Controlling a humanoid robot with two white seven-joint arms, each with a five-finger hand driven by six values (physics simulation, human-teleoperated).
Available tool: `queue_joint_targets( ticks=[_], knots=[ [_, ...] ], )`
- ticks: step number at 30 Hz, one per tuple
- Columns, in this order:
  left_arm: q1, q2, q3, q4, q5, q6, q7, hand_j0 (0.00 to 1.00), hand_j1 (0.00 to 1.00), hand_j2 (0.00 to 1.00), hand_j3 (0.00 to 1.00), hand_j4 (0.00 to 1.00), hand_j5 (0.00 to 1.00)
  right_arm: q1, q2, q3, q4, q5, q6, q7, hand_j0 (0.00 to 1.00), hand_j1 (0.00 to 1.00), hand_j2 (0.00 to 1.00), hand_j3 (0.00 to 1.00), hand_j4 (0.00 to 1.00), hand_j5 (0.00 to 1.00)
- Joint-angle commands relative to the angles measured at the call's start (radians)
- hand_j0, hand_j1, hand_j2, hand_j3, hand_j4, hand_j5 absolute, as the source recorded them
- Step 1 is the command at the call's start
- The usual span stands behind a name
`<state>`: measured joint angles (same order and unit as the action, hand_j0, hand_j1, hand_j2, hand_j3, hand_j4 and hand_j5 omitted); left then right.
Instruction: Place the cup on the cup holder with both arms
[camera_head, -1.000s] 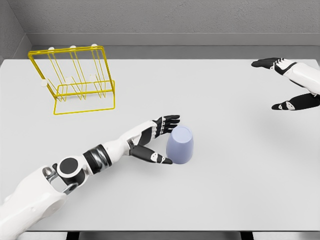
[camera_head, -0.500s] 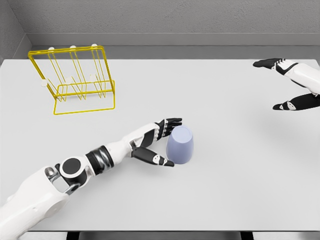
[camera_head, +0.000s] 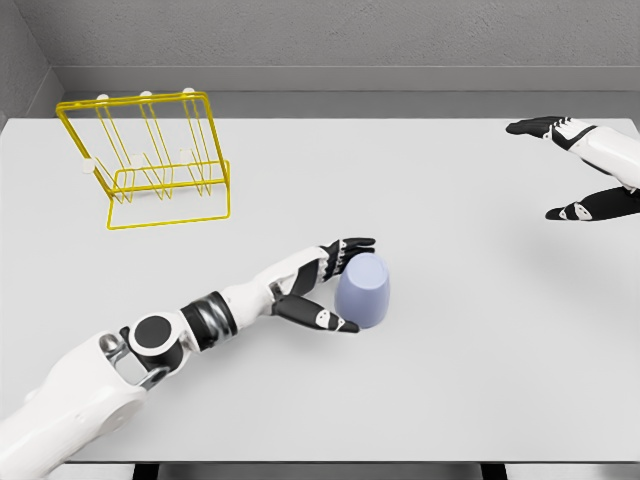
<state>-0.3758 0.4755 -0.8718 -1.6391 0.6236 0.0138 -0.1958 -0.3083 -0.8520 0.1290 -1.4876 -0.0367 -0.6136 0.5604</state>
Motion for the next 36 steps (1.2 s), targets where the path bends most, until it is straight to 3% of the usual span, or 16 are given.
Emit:
queue_joint_targets(
  ticks=[1, 3, 6, 8, 14, 36],
  knots=[
    [0.0, -0.003, -0.001, 0.002, 0.004, 0.0, -0.001, 0.94, 0.94, 0.94, 0.94, 0.94, 0.94, 0.0, -0.001, 0.0, 0.0, -0.008, 0.003, -0.001, 1.0, 1.0, 1.0, 1.0, 1.0, 1.0],
    [0.002, -0.008, -0.001, 0.007, 0.004, 0.002, 0.001, 0.94, 0.94, 0.94, 0.94, 0.94, 0.94, 0.0, -0.001, 0.0, 0.001, -0.008, 0.003, -0.001, 1.0, 1.0, 1.0, 1.0, 1.0, 1.0],
    [0.003, -0.009, 0.001, 0.01, 0.005, 0.002, 0.001, 0.84, 0.84, 0.84, 0.84, 0.84, 0.84, 0.0, -0.001, 0.0, 0.0, -0.008, 0.003, -0.001, 1.0, 1.0, 1.0, 1.0, 1.0, 1.0],
    [0.003, -0.009, 0.001, 0.012, 0.005, 0.0, 0.001, 0.72, 0.72, 0.72, 0.72, 0.72, 0.72, 0.0, -0.002, 0.0, 0.0, -0.008, 0.003, -0.001, 1.0, 1.0, 1.0, 1.0, 1.0, 1.0],
    [0.006, -0.017, 0.004, 0.012, -0.005, -0.003, 0.002, 0.61, 0.61, 0.61, 0.61, 0.61, 0.61, 0.0, -0.001, 0.0, 0.001, -0.008, 0.003, -0.001, 1.0, 1.0, 1.0, 1.0, 1.0, 1.0],
    [-0.002, -0.011, 0.014, 0.005, 0.007, -0.038, 0.002, 0.59, 0.59, 0.59, 0.59, 0.59, 0.59, 0.0, -0.001, 0.0, -0.003, -0.008, 0.003, -0.001, 1.0, 1.0, 1.0, 1.0, 1.0, 1.0]
  ],
)
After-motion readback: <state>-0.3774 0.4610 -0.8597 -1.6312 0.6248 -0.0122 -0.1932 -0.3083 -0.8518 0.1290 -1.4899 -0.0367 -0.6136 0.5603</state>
